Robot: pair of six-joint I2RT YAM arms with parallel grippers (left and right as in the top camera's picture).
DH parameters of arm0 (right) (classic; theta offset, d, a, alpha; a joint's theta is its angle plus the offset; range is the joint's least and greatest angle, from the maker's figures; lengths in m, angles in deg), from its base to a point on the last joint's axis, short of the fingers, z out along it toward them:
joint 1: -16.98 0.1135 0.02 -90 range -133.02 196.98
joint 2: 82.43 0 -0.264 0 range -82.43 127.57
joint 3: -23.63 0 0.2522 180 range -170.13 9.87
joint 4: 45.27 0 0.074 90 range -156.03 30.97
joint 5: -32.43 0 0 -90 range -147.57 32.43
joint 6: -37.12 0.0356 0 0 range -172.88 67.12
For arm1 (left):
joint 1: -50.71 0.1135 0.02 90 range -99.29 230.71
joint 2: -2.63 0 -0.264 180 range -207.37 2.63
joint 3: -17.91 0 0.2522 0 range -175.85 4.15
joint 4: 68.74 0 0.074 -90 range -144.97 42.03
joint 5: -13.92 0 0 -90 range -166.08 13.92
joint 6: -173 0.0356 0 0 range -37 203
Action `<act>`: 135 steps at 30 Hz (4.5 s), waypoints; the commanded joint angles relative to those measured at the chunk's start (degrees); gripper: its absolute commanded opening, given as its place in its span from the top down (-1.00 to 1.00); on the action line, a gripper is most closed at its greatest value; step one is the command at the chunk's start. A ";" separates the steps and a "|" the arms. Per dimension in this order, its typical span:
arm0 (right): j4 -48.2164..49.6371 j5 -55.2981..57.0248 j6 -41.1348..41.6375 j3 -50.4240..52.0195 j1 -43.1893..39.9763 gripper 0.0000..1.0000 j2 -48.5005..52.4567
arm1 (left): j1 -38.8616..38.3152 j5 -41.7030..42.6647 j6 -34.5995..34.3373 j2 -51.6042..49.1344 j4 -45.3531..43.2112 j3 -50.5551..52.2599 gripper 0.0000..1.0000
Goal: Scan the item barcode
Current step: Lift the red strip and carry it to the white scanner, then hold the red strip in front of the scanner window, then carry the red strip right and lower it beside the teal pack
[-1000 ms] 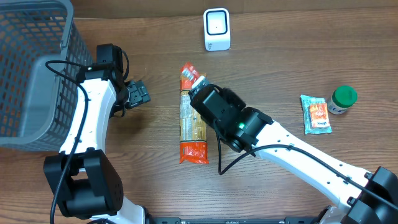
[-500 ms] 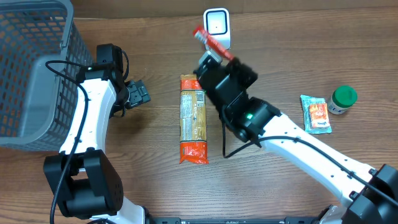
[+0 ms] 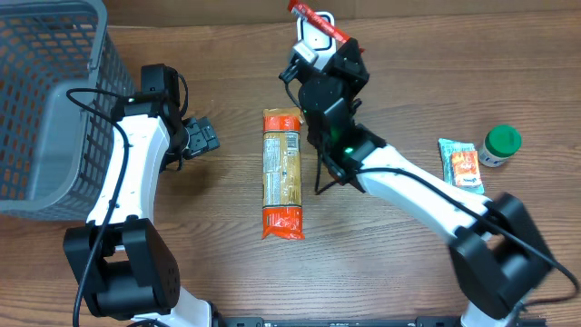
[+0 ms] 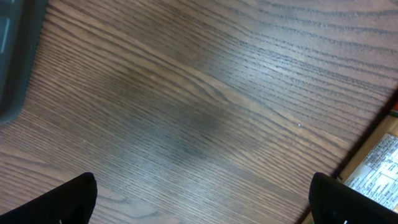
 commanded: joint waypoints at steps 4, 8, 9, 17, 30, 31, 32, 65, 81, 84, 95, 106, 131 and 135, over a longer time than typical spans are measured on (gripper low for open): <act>13.79 1.25 -11.82 -0.15 -1.49 0.92 8.72 | -0.13 -0.52 0.68 0.13 -0.11 -0.46 -0.99; 20.96 0.70 -14.93 -0.17 -2.69 0.93 13.77 | -0.13 -0.52 0.68 0.13 -0.11 -0.44 -0.99; 22.49 0.44 -16.04 -0.17 -3.10 0.93 15.04 | -0.13 -0.52 0.68 0.13 -0.11 -0.44 -0.99; 29.81 -0.63 -24.33 -3.85 -6.62 0.93 23.82 | -0.13 -0.52 0.68 0.13 -0.11 -0.44 -1.00; 23.65 -5.42 -24.92 -20.52 -8.50 0.93 31.21 | -0.13 -0.52 0.68 0.13 -0.11 -0.46 -1.00; 23.65 -5.14 -24.92 -21.27 -8.52 0.93 31.54 | -0.13 -0.52 0.68 0.13 -0.11 -0.44 -1.00; 23.63 -4.98 -24.92 -21.94 -8.57 0.93 32.24 | -0.13 -0.52 0.68 0.13 -0.11 -0.46 -0.99; 22.84 -2.16 -24.94 -22.25 -9.88 0.93 37.99 | -0.13 -0.52 0.68 0.13 -0.11 -0.44 -1.00; 13.99 -0.85 -23.15 -22.23 -9.77 0.93 37.99 | -0.13 -0.52 0.68 0.13 -0.11 -0.44 -1.00; 13.97 -0.85 -23.17 -22.23 -9.42 0.93 37.99 | -0.13 -0.52 0.68 0.13 -0.11 -0.44 -0.99; 9.81 -0.22 -23.17 -22.12 -9.05 0.93 37.99 | -0.13 -0.52 0.68 0.13 -0.11 -0.44 -1.00; 27.12 0.39 -21.42 -22.14 -8.72 0.93 37.62 | -0.13 -0.52 0.68 0.13 -0.09 -0.44 -0.99; -23.98 6.40 27.41 -22.14 -5.53 0.93 0.79 | -0.13 -0.52 0.68 0.13 -0.11 -0.44 -1.00; -42.66 0.81 45.18 -22.14 -5.97 0.93 -4.83 | -0.13 -0.52 0.68 0.13 -0.09 -0.44 -0.99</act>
